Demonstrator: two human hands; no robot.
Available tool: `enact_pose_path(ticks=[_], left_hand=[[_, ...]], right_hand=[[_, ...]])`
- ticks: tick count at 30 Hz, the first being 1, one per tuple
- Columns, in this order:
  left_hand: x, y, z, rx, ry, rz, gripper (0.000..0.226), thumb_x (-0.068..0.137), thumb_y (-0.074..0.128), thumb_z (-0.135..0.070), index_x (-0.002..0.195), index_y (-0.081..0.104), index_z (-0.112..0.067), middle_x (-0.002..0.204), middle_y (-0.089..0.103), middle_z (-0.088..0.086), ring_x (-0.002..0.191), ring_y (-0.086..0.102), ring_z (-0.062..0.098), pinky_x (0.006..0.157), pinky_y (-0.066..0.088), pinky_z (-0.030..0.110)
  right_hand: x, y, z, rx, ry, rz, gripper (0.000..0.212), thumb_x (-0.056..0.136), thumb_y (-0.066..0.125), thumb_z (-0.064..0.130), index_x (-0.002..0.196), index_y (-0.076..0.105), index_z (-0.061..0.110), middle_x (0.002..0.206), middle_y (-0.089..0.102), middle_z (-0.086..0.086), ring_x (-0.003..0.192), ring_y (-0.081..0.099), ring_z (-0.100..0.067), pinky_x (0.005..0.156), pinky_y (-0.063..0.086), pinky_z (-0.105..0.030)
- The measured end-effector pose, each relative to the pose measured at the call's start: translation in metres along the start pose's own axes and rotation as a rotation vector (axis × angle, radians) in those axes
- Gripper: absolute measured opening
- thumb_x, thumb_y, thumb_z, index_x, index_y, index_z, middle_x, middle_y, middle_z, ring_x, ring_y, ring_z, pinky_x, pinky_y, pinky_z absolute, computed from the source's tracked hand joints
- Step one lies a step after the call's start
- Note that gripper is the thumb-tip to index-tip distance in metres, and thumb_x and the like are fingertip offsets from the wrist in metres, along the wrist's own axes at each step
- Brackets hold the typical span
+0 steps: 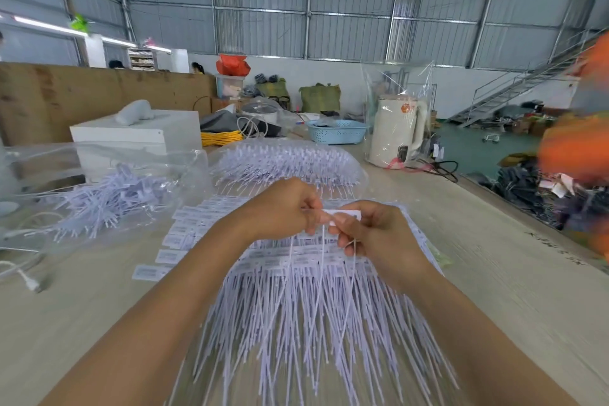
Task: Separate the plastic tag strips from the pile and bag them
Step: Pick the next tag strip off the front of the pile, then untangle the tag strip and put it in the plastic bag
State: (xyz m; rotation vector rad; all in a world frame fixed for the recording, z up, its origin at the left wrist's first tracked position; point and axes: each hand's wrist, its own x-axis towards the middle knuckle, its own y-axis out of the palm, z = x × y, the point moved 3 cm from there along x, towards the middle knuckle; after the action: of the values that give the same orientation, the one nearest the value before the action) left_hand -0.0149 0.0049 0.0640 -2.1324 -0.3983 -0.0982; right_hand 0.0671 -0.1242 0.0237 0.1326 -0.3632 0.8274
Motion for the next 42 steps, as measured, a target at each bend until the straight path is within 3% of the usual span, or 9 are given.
enact_pose_path(ticks=[5,10,15,20,25,31,34,37,42], left_hand=[[0.001,0.008,0.006,-0.161,-0.095,-0.021,0.02,0.089,0.063,-0.023,0.077,0.07,-0.008,0.054,0.061,-0.008,0.055,0.049,0.012,0.06,0.04,0.026],[0.003,0.013,0.01,-0.261,-0.2,-0.006,0.038,0.091,0.061,-0.02,0.055,0.058,-0.009,0.04,0.048,-0.006,0.045,0.044,0.01,0.058,0.035,0.023],[0.002,0.016,0.014,-0.384,-0.274,0.073,0.058,0.09,0.06,-0.014,0.032,0.057,-0.016,0.032,0.041,-0.008,0.028,0.035,0.002,0.04,0.029,0.016],[-0.003,0.019,0.008,-0.585,-0.263,0.31,0.039,0.092,0.052,-0.017,0.057,0.067,-0.01,0.039,0.031,-0.008,0.033,0.023,0.005,0.039,0.015,0.017],[-0.002,0.013,0.005,-0.537,-0.182,0.177,0.039,0.094,0.052,-0.017,0.06,0.071,-0.012,0.039,0.036,-0.006,0.036,0.03,0.007,0.051,0.02,0.026],[0.0,0.01,0.003,-0.39,-0.155,0.014,0.053,0.091,0.058,-0.027,0.039,0.065,-0.023,0.047,0.058,-0.001,0.046,0.048,0.009,0.056,0.033,0.026],[-0.001,0.011,0.0,-0.367,-0.132,-0.023,0.042,0.087,0.063,-0.036,0.046,0.068,-0.027,0.054,0.062,-0.004,0.049,0.05,0.012,0.053,0.04,0.018],[-0.001,0.011,-0.003,-0.387,-0.117,-0.02,0.029,0.088,0.063,-0.032,0.071,0.073,-0.012,0.05,0.05,-0.002,0.043,0.039,0.008,0.047,0.035,0.017],[-0.002,0.011,-0.006,-0.316,-0.062,0.053,0.035,0.095,0.051,-0.007,0.061,0.055,-0.012,0.048,0.038,-0.007,0.043,0.035,0.005,0.048,0.031,0.019]], right_hand=[[0.009,-0.003,0.002,-0.164,-0.021,0.045,0.013,0.082,0.069,0.008,0.085,0.065,-0.004,0.048,0.058,0.004,0.042,0.053,-0.006,0.041,0.043,-0.018],[0.012,0.001,-0.005,-0.213,-0.111,-0.003,0.016,0.084,0.064,-0.001,0.072,0.063,0.01,0.048,0.059,0.006,0.043,0.054,-0.007,0.042,0.046,-0.019],[0.012,0.003,-0.012,-0.229,-0.157,0.023,0.02,0.084,0.062,-0.004,0.071,0.063,0.011,0.054,0.058,0.004,0.047,0.054,-0.009,0.041,0.046,-0.02],[0.01,-0.008,-0.019,-0.432,-0.232,-0.094,0.021,0.083,0.058,-0.01,0.068,0.061,0.004,0.063,0.05,-0.003,0.052,0.05,-0.012,0.04,0.047,-0.028],[0.009,-0.039,-0.021,-0.105,-0.078,-0.242,0.017,0.088,0.06,0.001,0.071,0.06,0.008,0.052,0.051,-0.006,0.041,0.049,-0.009,0.04,0.045,-0.02],[0.012,-0.032,-0.017,0.094,0.059,-0.213,0.006,0.091,0.059,0.013,0.085,0.061,0.014,0.062,0.059,0.001,0.042,0.044,-0.009,0.037,0.038,-0.019],[0.013,-0.028,-0.011,0.264,0.109,-0.116,0.01,0.094,0.053,0.015,0.086,0.058,0.016,0.063,0.052,-0.001,0.043,0.034,-0.007,0.034,0.029,-0.016],[0.013,-0.018,-0.003,0.369,0.146,0.0,0.013,0.098,0.046,0.015,0.087,0.053,0.011,0.066,0.046,-0.001,0.045,0.029,-0.005,0.034,0.026,-0.013],[0.009,-0.004,-0.006,0.057,0.096,0.056,0.022,0.097,0.049,0.017,0.104,0.058,-0.001,0.059,0.035,0.002,0.049,0.03,-0.006,0.042,0.029,-0.015]])
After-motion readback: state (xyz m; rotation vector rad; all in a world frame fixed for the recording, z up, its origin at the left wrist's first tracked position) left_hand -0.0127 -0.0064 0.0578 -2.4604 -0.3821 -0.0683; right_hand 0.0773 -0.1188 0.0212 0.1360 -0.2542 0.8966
